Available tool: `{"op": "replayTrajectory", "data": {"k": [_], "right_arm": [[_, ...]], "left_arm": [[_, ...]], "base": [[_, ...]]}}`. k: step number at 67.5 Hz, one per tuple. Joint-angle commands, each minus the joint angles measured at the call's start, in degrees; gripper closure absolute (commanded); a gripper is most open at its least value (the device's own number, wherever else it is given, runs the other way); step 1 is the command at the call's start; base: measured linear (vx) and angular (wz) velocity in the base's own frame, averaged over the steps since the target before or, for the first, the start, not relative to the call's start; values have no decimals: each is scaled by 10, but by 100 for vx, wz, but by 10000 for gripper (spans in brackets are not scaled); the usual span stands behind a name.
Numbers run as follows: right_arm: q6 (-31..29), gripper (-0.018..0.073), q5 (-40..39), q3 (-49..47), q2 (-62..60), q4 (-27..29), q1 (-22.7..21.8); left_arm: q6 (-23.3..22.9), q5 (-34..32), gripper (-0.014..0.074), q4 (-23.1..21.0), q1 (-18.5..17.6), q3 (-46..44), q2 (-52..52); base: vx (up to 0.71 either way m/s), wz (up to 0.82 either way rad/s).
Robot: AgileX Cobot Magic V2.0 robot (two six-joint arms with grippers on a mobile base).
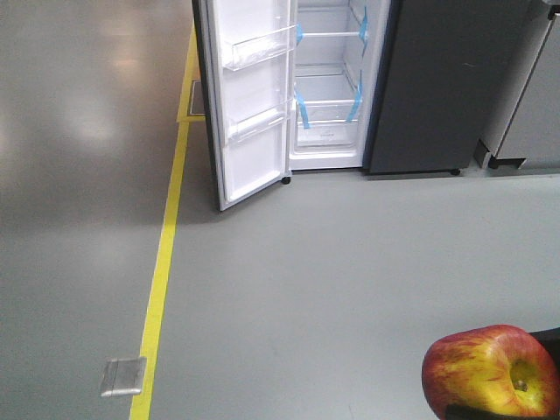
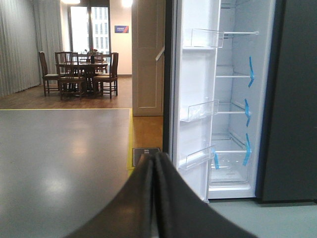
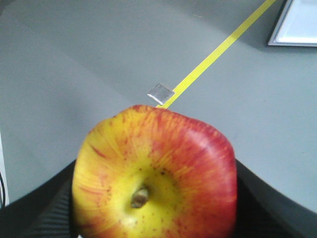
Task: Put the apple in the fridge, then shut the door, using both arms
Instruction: 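Drive closer to the fridge door bins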
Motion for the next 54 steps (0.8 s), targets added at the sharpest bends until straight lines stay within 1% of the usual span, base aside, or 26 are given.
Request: {"op": "replayTrajectory", "data": {"k": [1, 22, 54], "right_arm": [[-2, 216, -41, -15, 1, 4, 0], [-2, 216, -41, -15, 1, 4, 0], [-2, 216, -41, -15, 1, 4, 0]], "left_arm": [[-5, -43, 602, -4, -2, 16, -9], [-5, -43, 602, -4, -2, 16, -9], [-5, -43, 602, -4, -2, 16, -9]], "base": [[33, -10], [30, -5], [25, 6]]}}
